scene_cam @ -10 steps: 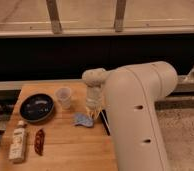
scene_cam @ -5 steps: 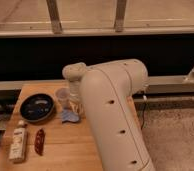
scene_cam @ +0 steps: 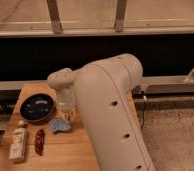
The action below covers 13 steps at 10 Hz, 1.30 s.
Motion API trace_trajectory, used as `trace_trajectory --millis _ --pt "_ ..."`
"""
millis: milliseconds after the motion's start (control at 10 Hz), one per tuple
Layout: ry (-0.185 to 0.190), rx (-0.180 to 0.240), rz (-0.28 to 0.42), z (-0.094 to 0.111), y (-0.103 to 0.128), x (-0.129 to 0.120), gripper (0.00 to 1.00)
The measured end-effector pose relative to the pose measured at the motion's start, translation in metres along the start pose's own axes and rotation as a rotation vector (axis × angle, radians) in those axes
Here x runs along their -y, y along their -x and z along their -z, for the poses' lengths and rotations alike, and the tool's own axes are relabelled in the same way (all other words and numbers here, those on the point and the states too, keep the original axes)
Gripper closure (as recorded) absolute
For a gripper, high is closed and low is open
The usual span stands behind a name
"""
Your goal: Wipe the white sponge on the table
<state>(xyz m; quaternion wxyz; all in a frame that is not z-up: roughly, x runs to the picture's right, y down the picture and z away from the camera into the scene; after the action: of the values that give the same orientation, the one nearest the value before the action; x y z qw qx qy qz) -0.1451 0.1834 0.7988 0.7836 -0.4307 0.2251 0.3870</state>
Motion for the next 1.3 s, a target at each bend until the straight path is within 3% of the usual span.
trace_trajectory --millis 200,400,600,900,1100,1300 --pt "0.006 -0.005 -0.037 -0.01 -0.031 0.012 1.0" --pt "0.022 -0.013 -0.109 -0.023 -0.064 0.032 1.0" --pt "0.044 -0.021 -0.193 -0.031 -0.083 0.059 1.0" --pt "0.056 -0.033 -0.248 -0.026 -0.072 0.098 1.0" --pt "0.06 -0.03 -0.254 -0.01 -0.048 0.122 1.0" --pt "0.057 -0.029 -0.234 0.002 -0.022 0.124 1.0"
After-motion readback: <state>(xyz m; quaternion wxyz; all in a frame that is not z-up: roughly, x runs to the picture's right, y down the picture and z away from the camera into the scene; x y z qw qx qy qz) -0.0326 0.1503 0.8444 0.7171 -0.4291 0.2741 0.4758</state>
